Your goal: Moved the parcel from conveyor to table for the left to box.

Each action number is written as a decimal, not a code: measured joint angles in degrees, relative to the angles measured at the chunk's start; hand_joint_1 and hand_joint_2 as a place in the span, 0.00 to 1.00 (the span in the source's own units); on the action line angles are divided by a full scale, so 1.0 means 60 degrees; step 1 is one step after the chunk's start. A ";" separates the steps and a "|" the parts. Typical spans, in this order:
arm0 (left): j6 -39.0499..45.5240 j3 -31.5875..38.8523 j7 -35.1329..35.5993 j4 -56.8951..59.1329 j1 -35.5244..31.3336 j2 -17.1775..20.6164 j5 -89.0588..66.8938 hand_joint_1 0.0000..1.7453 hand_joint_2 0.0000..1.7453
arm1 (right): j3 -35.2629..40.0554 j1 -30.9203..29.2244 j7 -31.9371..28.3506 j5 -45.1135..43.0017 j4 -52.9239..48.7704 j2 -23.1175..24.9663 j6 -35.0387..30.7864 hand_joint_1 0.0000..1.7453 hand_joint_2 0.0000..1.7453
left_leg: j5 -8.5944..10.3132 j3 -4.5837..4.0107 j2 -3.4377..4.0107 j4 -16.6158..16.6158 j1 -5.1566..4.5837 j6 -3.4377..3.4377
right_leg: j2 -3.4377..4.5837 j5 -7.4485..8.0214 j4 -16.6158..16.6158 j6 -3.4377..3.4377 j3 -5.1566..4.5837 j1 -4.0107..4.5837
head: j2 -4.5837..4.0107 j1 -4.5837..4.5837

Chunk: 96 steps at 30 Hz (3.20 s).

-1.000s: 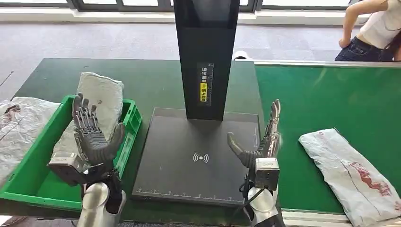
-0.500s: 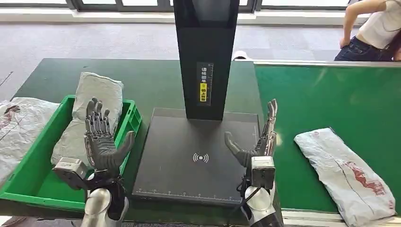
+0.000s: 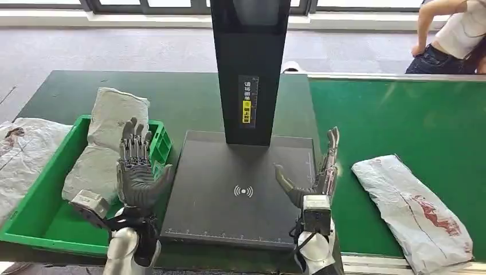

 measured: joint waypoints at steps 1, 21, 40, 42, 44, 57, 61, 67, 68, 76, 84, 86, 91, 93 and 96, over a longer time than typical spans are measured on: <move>-0.0084 0.0004 0.0000 0.0025 -0.0004 -0.0004 0.0000 0.00 1.00 | -0.0102 0.0033 -0.0004 0.0149 0.0029 -0.0036 -0.0175 0.00 1.00 | -0.0001 0.0000 0.0000 0.0000 0.0000 0.0001 | 0.0000 0.0000 -0.0001 0.0000 0.0001 -0.0001 | 0.0000 0.0000; -0.0462 0.0160 0.0000 0.0258 0.0041 -0.0025 -0.0182 0.00 1.00 | -0.9819 -0.1377 0.1514 0.7692 0.4327 -0.0659 -0.0630 0.00 1.00 | -0.0008 -0.0004 -0.0021 0.0001 -0.0016 0.0014 | -0.0020 0.0004 -0.0008 0.0015 0.0009 -0.0014 | 0.0000 0.0000; -0.0531 0.0226 0.0000 0.0357 0.0039 -0.0047 -0.0277 0.00 1.00 | -1.1449 -0.1957 0.2306 0.6946 0.6412 -0.1366 0.0406 0.00 1.00 | -0.0008 -0.0003 -0.0020 0.0001 -0.0016 0.0017 | -0.0018 0.0005 -0.0009 0.0016 0.0010 -0.0022 | 0.0000 0.0000; -0.0550 0.0229 0.0000 0.0404 0.0033 -0.0047 -0.0277 0.00 1.00 | -1.1449 -0.2011 0.2609 0.6848 0.6725 -0.1534 0.0712 0.00 1.00 | -0.0008 -0.0002 -0.0019 0.0001 -0.0016 0.0018 | -0.0018 0.0005 -0.0009 0.0016 0.0010 -0.0022 | 0.0000 0.0000; -0.0549 0.0233 0.0000 0.0448 0.0028 -0.0047 -0.0277 0.00 1.00 | -1.1449 -0.2052 0.2933 0.6863 0.7006 -0.1676 0.0901 0.36 1.00 | -0.0009 -0.0003 -0.0019 0.0001 -0.0016 0.0018 | -0.0017 0.0005 -0.0009 0.0017 0.0011 -0.0022 | 0.0000 0.0000; -0.0465 0.0266 0.0000 0.0411 0.0050 -0.0047 -0.0233 0.00 1.00 | -1.1107 -0.2396 0.4662 0.7307 0.7741 -0.2102 0.1931 1.00 1.00 | -0.0028 0.0089 -0.0012 0.0001 0.0018 0.0049 | -0.0014 0.0000 -0.0065 0.0030 0.0138 0.0011 | 0.0000 0.0000; -0.0473 0.0284 0.0000 0.0393 0.0072 -0.0047 -0.0270 0.00 1.00 | -1.0935 -0.2407 0.5111 0.7358 0.7799 -0.2178 0.2299 1.00 1.00 | -0.0037 0.0125 -0.0003 0.0001 0.0038 0.0067 | -0.0010 0.0007 -0.0109 0.0045 0.0185 0.0027 | 0.0000 0.0004; -0.0488 0.0328 0.0000 0.0320 0.0109 -0.0051 -0.0430 0.00 1.00 | -1.0852 -0.2384 0.4625 0.6893 0.7810 -0.2200 0.1420 1.00 1.00 | -0.0016 0.0122 -0.0008 0.0004 0.0029 0.0099 | -0.0014 0.0041 -0.0127 0.0090 0.0216 0.0018 | 0.0000 0.0004; -0.0488 0.0342 0.0000 0.0295 0.0147 -0.0055 -0.0485 0.00 1.00 | -1.0852 -0.2328 0.4177 0.6580 0.7771 -0.2135 0.1052 1.00 1.00 | -0.0016 0.0120 -0.0016 0.0003 0.0025 0.0099 | -0.0019 0.0042 -0.0127 0.0091 0.0214 0.0014 | 0.0000 0.0004; -0.0488 0.0386 0.0000 0.0262 0.0245 -0.0095 -0.0678 0.00 1.00 | -1.0576 -0.1187 0.0564 0.3445 0.5606 -0.1109 -0.0025 1.00 1.00 | -0.0018 0.0094 -0.0033 -0.0026 0.0025 0.0094 | -0.0036 0.0026 -0.0124 0.0073 0.0180 0.0015 | 0.0000 0.0004; -0.0480 0.0390 0.0000 0.0393 0.0225 -0.0098 -0.0477 0.00 1.00 | -0.8089 -0.0057 -0.0047 0.2714 0.1936 0.0212 -0.0028 1.00 1.00 | -0.0015 0.0094 -0.0008 -0.0045 0.0026 0.0072 | -0.0008 0.0016 -0.0123 0.0056 0.0146 0.0017 | 0.0000 0.0000; -0.0480 0.0390 0.0000 0.0444 0.0214 -0.0098 -0.0474 0.00 1.00 | -0.7507 -0.0007 -0.0073 0.2750 0.1427 0.0343 -0.0025 1.00 1.00 | -0.0014 0.0095 -0.0006 -0.0046 0.0026 0.0072 | -0.0010 0.0016 -0.0123 0.0056 0.0148 0.0016 | 0.0000 0.0000; -0.0499 0.0393 0.0000 0.0605 0.0193 -0.0098 -0.0426 0.00 1.00 | -0.5539 0.0463 -0.0073 0.2746 -0.0063 0.0561 0.0176 1.00 1.00 | -0.0022 0.0094 0.0047 -0.0047 0.0025 0.0058 | 0.0037 0.0019 -0.0117 0.0049 0.0125 0.0015 | 0.0000 0.0000; -0.0499 0.0393 0.0000 0.0634 0.0191 -0.0098 -0.0415 0.00 1.00 | -0.5124 0.0578 -0.0076 0.2768 -0.0315 0.0608 0.0179 1.00 1.00 | -0.0021 0.0092 0.0033 -0.0047 0.0025 0.0059 | 0.0022 0.0018 -0.0117 0.0049 0.0129 0.0014 | 0.0000 0.0000; -0.0498 0.0393 0.0000 0.0663 0.0190 -0.0098 -0.0404 0.00 1.00 | -0.4746 0.0641 -0.0066 0.2742 -0.0569 0.0663 0.0179 1.00 1.00 | -0.0020 0.0084 0.0008 -0.0047 0.0025 0.0059 | 0.0001 0.0017 -0.0117 0.0049 0.0131 0.0014 | 0.0000 0.0000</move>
